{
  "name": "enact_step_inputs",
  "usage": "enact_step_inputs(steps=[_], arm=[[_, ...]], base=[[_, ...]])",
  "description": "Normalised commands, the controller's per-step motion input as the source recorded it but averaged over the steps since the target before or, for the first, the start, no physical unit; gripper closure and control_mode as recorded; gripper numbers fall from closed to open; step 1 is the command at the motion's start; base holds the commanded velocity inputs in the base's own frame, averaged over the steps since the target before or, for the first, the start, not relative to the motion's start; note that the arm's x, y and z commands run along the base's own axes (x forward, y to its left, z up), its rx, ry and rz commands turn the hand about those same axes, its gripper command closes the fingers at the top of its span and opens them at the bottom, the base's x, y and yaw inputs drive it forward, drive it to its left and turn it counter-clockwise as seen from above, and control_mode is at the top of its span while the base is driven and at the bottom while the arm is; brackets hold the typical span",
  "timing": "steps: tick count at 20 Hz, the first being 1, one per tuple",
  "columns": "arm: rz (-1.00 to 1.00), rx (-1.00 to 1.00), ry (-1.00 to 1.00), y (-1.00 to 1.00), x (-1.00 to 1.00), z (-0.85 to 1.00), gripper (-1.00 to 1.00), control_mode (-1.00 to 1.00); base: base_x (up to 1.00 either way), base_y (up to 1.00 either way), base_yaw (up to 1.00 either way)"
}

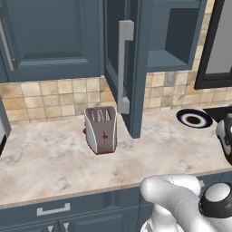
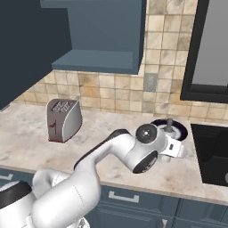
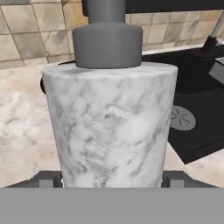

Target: Open the cabinet. Pick the soap dispenser and place it next to the sink. Then close the cabinet.

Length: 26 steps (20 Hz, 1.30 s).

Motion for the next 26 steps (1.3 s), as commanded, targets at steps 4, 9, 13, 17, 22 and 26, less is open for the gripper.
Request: enact_step_inputs(steps=[4, 9, 13, 17, 22, 26], arm=[[0.00, 0.00, 0.14, -0.24, 0.90, -0.18, 1.00, -1.00], [0.04, 0.01, 0.13, -0.36, 0.81, -0.17, 1.00, -1.00], [0.06, 0.06, 0.05, -0.52, 0.34, -0.05, 1.00, -1.00], [0.03, 0.11, 0.00, -0.60, -0.03, 0.00, 1.00, -1.00], [0.01, 0.12, 0.00, -0.53, -0.10, 0.00, 1.00, -1.00], [0.05, 0.08, 0.00, -0.28, -0.14, 0.00, 1.00, -1.00]], base=[[0.00, 0.00, 0.00], [0.00, 0.00, 0.00], [0.00, 0.00, 0.00], [0.00, 0.00, 0.00], [0.00, 0.00, 0.00], [0.00, 0.00, 0.00]])
